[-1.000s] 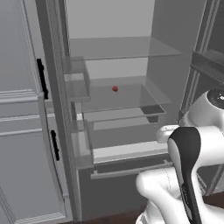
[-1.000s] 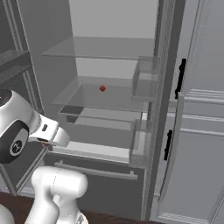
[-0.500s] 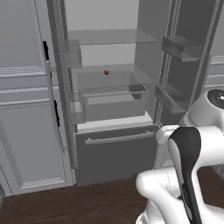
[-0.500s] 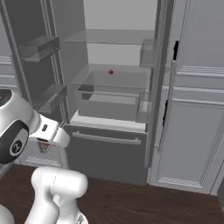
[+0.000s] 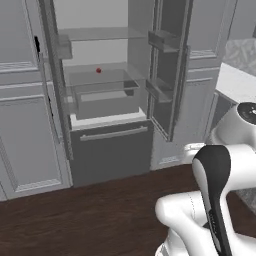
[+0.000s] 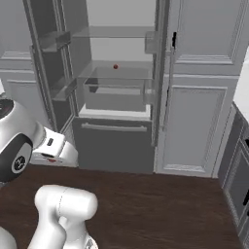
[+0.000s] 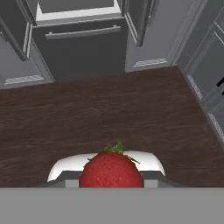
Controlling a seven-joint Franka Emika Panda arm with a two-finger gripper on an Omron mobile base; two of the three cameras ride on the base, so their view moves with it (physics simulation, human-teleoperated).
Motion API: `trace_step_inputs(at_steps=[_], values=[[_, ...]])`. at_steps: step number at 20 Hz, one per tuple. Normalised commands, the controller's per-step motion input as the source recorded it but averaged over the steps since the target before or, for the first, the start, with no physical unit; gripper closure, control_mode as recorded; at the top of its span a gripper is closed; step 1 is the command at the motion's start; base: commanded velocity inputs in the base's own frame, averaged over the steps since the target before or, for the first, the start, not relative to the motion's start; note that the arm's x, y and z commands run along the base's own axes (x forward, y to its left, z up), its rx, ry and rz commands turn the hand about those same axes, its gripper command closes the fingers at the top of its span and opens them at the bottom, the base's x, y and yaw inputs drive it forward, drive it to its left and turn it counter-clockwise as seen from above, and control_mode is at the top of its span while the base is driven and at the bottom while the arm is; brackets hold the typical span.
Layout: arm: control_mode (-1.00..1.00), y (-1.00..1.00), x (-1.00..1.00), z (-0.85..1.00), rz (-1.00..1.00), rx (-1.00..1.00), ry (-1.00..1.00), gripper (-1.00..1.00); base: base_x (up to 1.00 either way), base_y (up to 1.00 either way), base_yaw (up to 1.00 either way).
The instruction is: Take the strawberry from the fridge and place it on top of the pancake, located on the dining counter.
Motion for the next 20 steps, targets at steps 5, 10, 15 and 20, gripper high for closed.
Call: trace_step_inputs(at_steps=[5, 10, 15, 20], values=[[1.0, 0.0, 0.0, 0.0, 0.0, 0.0, 0.0, 1.0, -1.0, -0.35, -0.38], [1.0, 0.0, 0.0, 0.0, 0.0, 0.0, 0.0, 1.0, -1.0, -0.23, -0.35], [1.0, 0.0, 0.0, 0.0, 0.0, 0.0, 0.0, 1.0, -0.79, -0.22, -0.32], [1.0, 0.0, 0.0, 0.0, 0.0, 0.0, 0.0, 1.0, -0.25, 0.03, -0.32]])
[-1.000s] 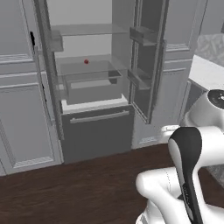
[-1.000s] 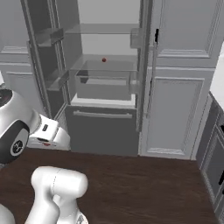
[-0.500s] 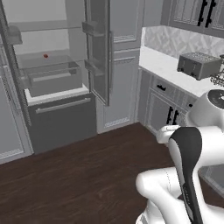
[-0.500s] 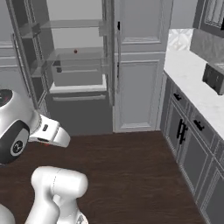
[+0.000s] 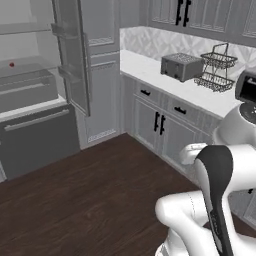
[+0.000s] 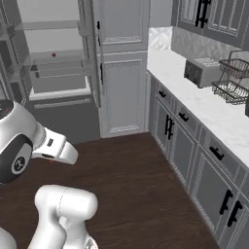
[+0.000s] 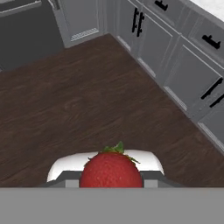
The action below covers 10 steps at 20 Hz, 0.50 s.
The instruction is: Take the strawberry from the fridge and place it on top of the pancake, located on the dining counter.
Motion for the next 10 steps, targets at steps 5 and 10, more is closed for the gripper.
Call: trace_step_inputs(at_steps=[5, 10], values=[[1.0, 0.0, 0.0, 0.0, 0.0, 0.0, 0.0, 1.0, -0.3, 0.12, -0.06], [1.0, 0.0, 0.0, 0.0, 0.0, 0.0, 0.0, 1.0, -0.77, 0.02, 0.71]])
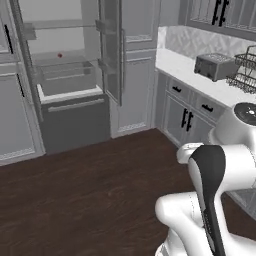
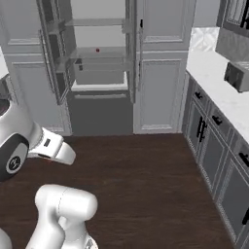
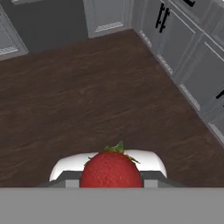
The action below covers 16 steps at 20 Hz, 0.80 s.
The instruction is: Take the strawberry from the fridge and place it on top of the pancake, located on the dining counter.
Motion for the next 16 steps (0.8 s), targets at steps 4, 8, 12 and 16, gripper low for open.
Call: trace_step_inputs(at_steps=[4, 8, 12, 16], values=[[1.0, 0.0, 0.0, 0.0, 0.0, 0.0, 0.0, 1.0, -0.72, 0.0, 0.81], [1.0, 0.0, 0.0, 0.0, 0.0, 0.0, 0.0, 1.0, -0.77, 0.03, 0.81], [1.0, 0.0, 0.0, 0.0, 0.0, 0.0, 0.0, 1.0, -0.87, 0.37, 0.74], [1.0, 0.0, 0.0, 0.0, 0.0, 0.0, 0.0, 1.0, -0.76, 0.88, 0.72]])
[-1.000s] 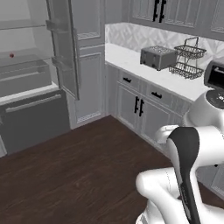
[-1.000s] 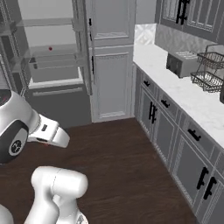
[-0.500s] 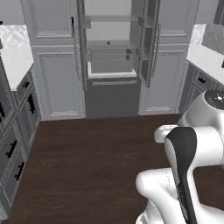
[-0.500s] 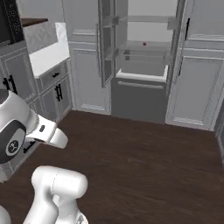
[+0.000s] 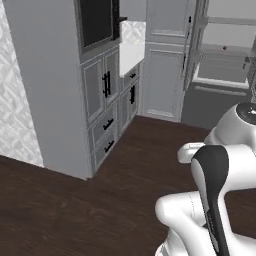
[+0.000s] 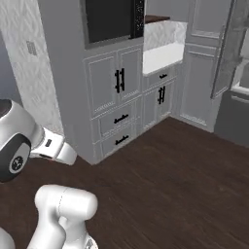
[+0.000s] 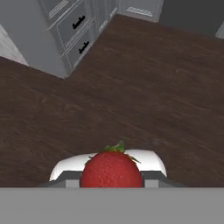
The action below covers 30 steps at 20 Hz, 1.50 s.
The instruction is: Take the strawberry from the fridge and place it on top of the pancake, located on the dining counter.
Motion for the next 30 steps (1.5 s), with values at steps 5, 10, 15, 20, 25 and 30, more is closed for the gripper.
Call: trace_step_inputs(at_steps=[5, 10, 15, 20, 25, 30], values=[[1.0, 0.0, 0.0, 0.0, 0.0, 0.0, 0.0, 1.0, -0.15, 1.0, 0.64], [1.0, 0.0, 0.0, 0.0, 0.0, 0.0, 0.0, 1.0, 0.4, 0.98, 0.51], [1.0, 0.0, 0.0, 0.0, 0.0, 0.0, 0.0, 1.0, 0.89, 0.55, 0.49], [1.0, 0.0, 0.0, 0.0, 0.0, 0.0, 0.0, 1.0, 1.0, 0.43, 0.51], [1.0, 0.0, 0.0, 0.0, 0.0, 0.0, 0.0, 1.0, 1.0, -0.01, 0.56], [1.0, 0.0, 0.0, 0.0, 0.0, 0.0, 0.0, 1.0, 1.0, -0.21, 0.5]])
